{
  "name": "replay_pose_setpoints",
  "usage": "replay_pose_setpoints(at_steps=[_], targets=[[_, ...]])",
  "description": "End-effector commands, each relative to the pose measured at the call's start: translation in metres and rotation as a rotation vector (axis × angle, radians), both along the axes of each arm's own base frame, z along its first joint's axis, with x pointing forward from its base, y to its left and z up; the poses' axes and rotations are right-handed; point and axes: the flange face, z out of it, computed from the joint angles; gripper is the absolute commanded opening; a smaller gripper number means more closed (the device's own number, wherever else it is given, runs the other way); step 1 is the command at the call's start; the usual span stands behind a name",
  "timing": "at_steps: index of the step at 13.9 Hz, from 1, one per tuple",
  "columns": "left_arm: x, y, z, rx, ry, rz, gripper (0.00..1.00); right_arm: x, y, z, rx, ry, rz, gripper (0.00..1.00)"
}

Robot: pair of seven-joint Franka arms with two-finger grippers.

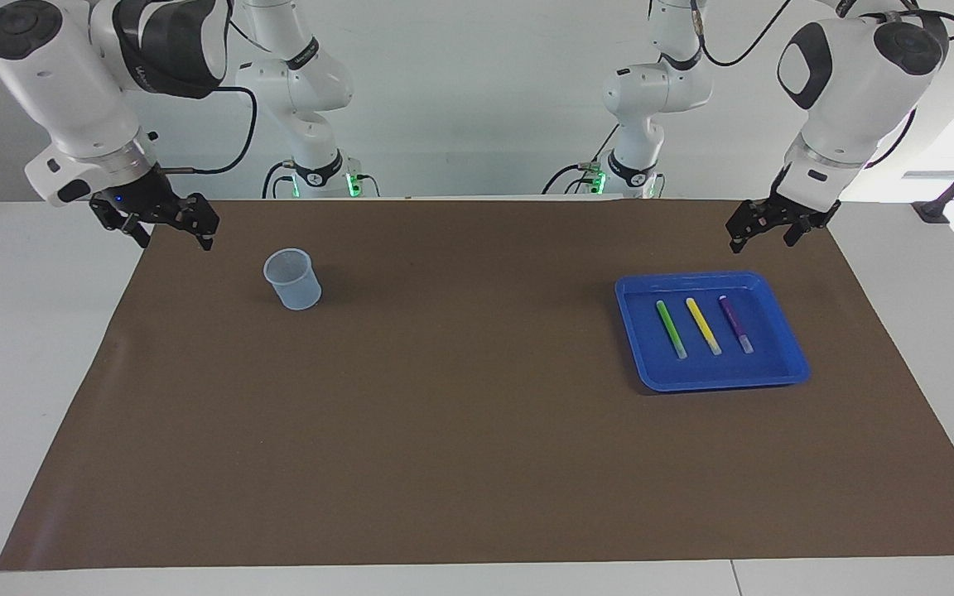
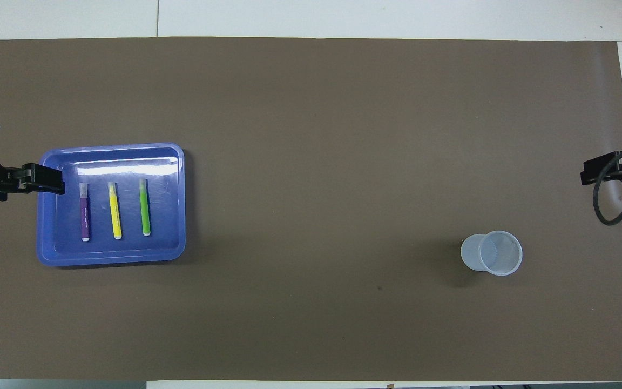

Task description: Transfer and insert pens with both arms

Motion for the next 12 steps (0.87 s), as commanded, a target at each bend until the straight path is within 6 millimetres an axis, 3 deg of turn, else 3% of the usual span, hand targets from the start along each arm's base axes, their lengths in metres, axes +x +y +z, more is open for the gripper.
replay_pose_setpoints(at_steps=[1,3,8,12], targets=[[0.005,0.027,-0.035,-0.005,-0.001,-0.053,1.0,-0.006,0.0,0.002,0.013,-0.013,0.009,1.0],[0.009,0.048,-0.065,-0.01,0.008,-0.033,1.0,-0.006,0.0,0.002,0.014,-0.013,0.009,1.0],[0.006,0.07,-0.12,-0.013,-0.003,0.004,1.0,-0.006,0.0,0.002,0.014,-0.013,0.009,1.0],[0.018,0.072,-0.155,-0.019,-0.016,-0.017,1.0,-0.006,0.0,0.002,0.014,-0.013,0.009,1.0]])
